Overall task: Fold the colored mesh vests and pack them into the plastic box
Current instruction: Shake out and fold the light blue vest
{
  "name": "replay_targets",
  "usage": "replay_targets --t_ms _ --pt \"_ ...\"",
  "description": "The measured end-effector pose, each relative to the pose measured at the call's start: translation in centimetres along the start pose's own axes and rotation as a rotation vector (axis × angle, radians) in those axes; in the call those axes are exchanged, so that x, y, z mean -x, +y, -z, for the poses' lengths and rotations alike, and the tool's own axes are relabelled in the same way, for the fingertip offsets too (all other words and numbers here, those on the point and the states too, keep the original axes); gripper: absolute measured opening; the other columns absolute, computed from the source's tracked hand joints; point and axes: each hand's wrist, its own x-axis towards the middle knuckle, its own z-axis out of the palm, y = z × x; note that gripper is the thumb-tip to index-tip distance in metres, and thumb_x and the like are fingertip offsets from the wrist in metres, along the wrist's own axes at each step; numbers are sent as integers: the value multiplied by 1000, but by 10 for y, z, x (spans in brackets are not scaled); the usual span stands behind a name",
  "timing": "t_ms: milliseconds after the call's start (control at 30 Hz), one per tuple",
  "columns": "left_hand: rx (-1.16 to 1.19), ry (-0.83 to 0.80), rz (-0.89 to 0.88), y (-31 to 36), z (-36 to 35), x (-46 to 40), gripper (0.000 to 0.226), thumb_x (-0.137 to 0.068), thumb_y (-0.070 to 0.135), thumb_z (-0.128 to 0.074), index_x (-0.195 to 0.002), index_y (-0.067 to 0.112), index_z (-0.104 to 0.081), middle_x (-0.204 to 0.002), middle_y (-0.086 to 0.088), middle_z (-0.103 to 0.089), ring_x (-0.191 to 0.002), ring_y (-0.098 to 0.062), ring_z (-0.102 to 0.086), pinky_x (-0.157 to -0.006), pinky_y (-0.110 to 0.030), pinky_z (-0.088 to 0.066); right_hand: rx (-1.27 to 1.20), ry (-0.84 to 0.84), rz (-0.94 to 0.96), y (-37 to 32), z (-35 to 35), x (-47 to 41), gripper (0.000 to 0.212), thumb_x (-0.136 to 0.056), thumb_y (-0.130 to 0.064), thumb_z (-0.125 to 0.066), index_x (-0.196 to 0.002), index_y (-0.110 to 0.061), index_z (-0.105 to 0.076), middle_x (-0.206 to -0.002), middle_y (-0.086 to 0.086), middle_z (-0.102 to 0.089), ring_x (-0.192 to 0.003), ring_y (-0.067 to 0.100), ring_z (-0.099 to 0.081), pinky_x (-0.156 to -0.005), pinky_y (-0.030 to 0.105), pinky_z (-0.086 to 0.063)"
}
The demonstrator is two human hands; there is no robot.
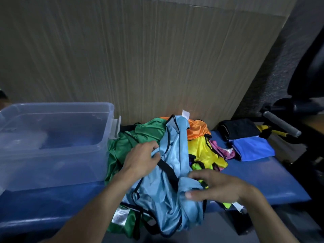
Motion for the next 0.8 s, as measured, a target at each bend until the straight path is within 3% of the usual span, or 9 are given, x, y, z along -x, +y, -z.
replay_targets --t_ms 100,167,233,300,400,467,600,700,800 --pt "493 3 109 8 17 1 31 -98 18 -54 -69 19 -43 -59 12 -41 -56 -8 -37 -59 -33 -30 -128 380 37 5 10 -10 40 -80 -60 -73 -94 -22 -74 -95 -10 -72 -94 5 -66 -85 26 -50" --pt "810 5 244 13 27 3 17 -92 27 -57 -76 21 -55 -77 12 -57 -73 -8 -54 -76 -32 -45 -206 615 23 6 8 -26 47 -74 -61 -75 -102 -23 -71 -100 -9 -72 -98 5 -67 -85 27 -52" --pt "1014 -24 330 14 33 7 17 -89 34 -63 -99 22 -68 -105 7 -70 -102 -13 -66 -102 -38 -50 -325 571 8 0 3 -42 59 -74 -55 -81 -121 -25 -63 -109 -5 -72 -100 9 -70 -83 27 -56" --pt "974 0 249 16 39 14 10 -100 24 -60 -100 22 -69 -101 10 -73 -99 -3 -69 -99 -27 -52 -394 431 40 -5 -6 -55 61 -76 -38 -89 -128 -22 -60 -108 -1 -75 -98 15 -73 -85 35 -59" --pt "768 129 48 11 44 17 15 -103 19 -59 -100 16 -73 -101 -2 -76 -101 -18 -71 -98 -39 -55 -316 407 89 -12 -15 -64 26 -87 -12 -79 -112 -16 -73 -104 0 -78 -98 21 -75 -93 50 -58" --pt "800 243 26 8 48 16 15 -103 18 -59 -100 15 -73 -99 -1 -76 -97 -16 -71 -89 -35 -56 -386 498 125 -16 -11 -61 12 -94 -10 -71 -103 -13 -77 -101 4 -79 -94 25 -75 -92 51 -58" --pt "1039 293 62 6 53 13 19 -106 19 -54 -97 17 -70 -90 -5 -72 -88 -20 -66 -85 -41 -52 -741 877 289 -29 11 -44 16 -101 -15 -60 -99 -15 -76 -98 2 -77 -89 17 -69 -83 36 -56" --pt "1015 222 43 4 55 17 26 -104 38 -55 -92 22 -72 -95 -1 -72 -94 -20 -66 -89 -41 -48 -951 1071 349 -29 26 -32 19 -105 -20 -55 -98 -19 -73 -96 4 -72 -93 19 -66 -85 37 -54" --pt "613 -71 -6 -5 51 26 49 -93 71 -52 -98 26 -72 -91 16 -69 -82 -3 -65 -77 -26 -46 -1053 1079 251 -22 32 -24 18 -104 -26 -55 -98 -21 -71 -96 7 -70 -89 24 -65 -79 38 -51"
